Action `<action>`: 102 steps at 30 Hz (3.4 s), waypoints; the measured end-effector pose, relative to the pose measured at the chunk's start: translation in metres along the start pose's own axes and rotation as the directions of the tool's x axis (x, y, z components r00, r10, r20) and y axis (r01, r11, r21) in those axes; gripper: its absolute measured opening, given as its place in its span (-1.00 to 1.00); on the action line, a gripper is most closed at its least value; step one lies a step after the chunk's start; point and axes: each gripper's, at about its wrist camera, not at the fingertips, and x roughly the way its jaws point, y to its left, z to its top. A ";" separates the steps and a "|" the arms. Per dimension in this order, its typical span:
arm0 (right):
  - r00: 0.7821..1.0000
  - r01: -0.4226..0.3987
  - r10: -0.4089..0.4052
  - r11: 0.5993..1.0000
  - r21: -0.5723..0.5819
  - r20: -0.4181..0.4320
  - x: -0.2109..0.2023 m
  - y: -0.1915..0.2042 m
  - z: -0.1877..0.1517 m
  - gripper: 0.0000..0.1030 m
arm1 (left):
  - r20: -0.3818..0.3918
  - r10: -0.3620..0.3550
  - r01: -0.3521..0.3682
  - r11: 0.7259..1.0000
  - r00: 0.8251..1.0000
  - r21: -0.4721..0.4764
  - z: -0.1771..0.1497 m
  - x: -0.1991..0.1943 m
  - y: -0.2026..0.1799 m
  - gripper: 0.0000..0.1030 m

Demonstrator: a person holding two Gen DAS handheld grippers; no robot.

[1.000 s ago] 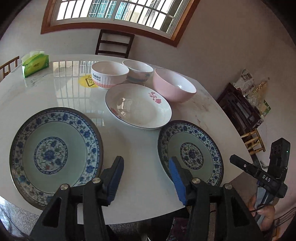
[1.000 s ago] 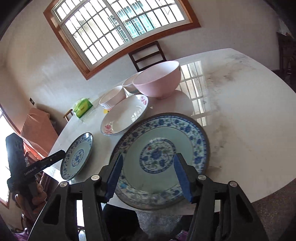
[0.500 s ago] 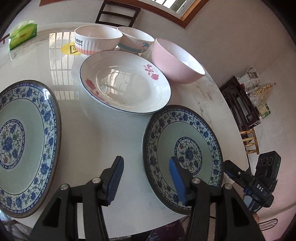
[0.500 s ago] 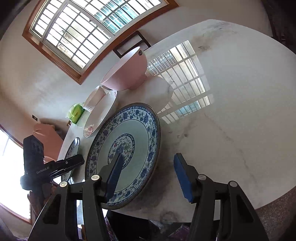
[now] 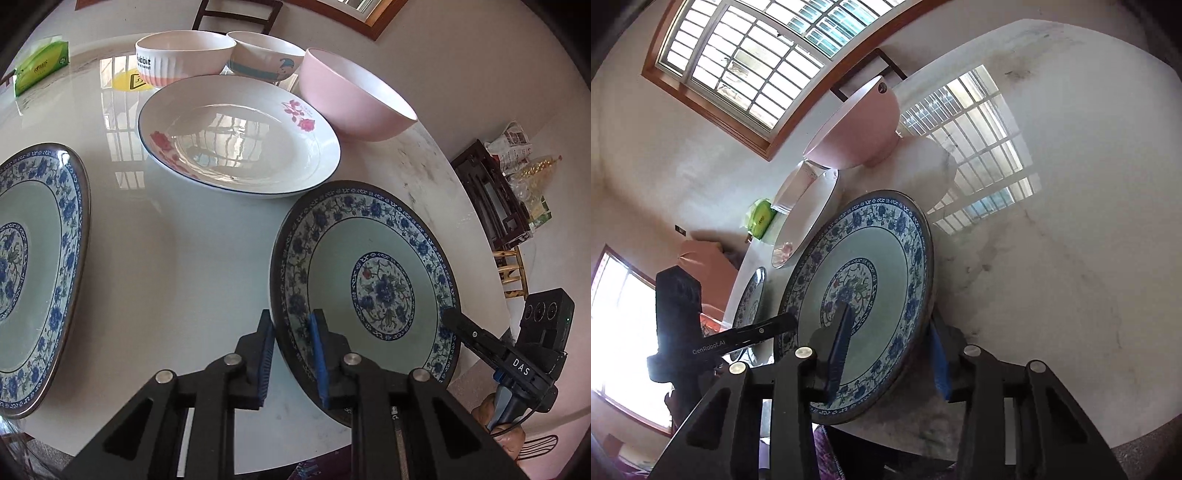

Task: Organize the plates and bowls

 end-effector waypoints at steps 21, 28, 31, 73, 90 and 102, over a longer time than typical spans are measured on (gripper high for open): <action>0.999 -0.035 0.035 0.999 -0.029 0.005 -0.006 0.017 -0.023 -0.70 | 0.217 0.102 -0.116 0.992 0.971 0.057 -0.027 -0.049 -0.014 -0.64; 0.999 -0.051 0.051 0.997 -0.063 -0.006 0.000 0.038 -0.027 -0.70 | 0.244 0.120 -0.130 0.991 0.962 0.025 -0.036 -0.064 0.001 -0.64; 0.998 -0.059 0.058 0.995 -0.080 -0.013 0.005 0.045 -0.027 -0.70 | 0.252 0.125 -0.131 0.991 0.960 0.007 -0.038 -0.070 0.010 -0.64; 0.974 -0.152 0.097 0.951 -0.271 -0.204 0.111 0.176 -0.039 -0.65 | 0.314 0.276 -0.187 0.940 0.909 -0.284 -0.066 -0.134 0.148 -0.62; 0.974 -0.149 0.091 0.948 -0.282 -0.209 0.128 0.195 -0.035 -0.65 | 0.299 0.304 -0.199 0.921 0.904 -0.334 -0.050 -0.125 0.179 -0.54; 0.974 -0.155 0.101 0.949 -0.274 -0.201 0.135 0.209 -0.034 -0.68 | 0.379 0.433 -0.326 0.892 0.818 -0.315 -0.042 -0.133 0.173 -0.52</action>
